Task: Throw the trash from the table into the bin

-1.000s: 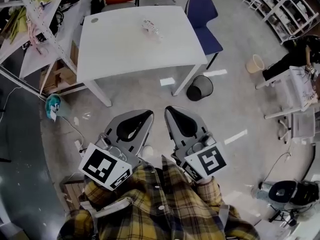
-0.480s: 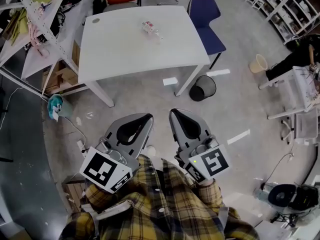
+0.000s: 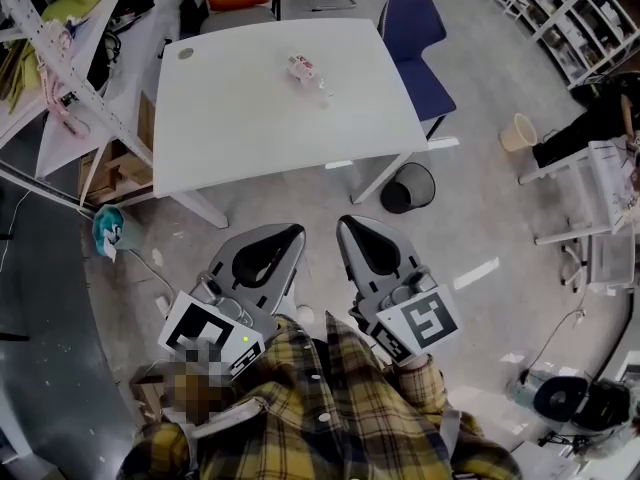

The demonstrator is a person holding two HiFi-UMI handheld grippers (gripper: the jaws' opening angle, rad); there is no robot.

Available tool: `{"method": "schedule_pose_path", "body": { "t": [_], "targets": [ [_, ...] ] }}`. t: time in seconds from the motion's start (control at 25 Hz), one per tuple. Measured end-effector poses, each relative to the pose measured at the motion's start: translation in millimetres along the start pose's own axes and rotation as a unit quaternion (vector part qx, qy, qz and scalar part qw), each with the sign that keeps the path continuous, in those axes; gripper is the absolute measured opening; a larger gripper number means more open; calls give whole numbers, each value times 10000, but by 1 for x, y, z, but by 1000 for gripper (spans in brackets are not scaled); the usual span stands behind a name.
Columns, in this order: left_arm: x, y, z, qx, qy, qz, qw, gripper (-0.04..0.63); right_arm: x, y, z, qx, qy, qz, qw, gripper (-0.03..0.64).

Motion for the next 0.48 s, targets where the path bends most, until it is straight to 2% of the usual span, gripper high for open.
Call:
{"method": "schedule_pose_path", "body": {
  "t": [0.48],
  "targets": [
    [-117,23,-69,98,-208,-27,9997,6,56,2,-119,-130,-242,31,9996,-2]
  ]
}}
Point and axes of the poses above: the fingertips, and each gripper's own axes: z backward along the fingers, x to its right, y out of its top, the point moved 10 cm from there along z, backward along the fingers, and after that the axes turned 8 degrees about x, right-handed, at the moved point
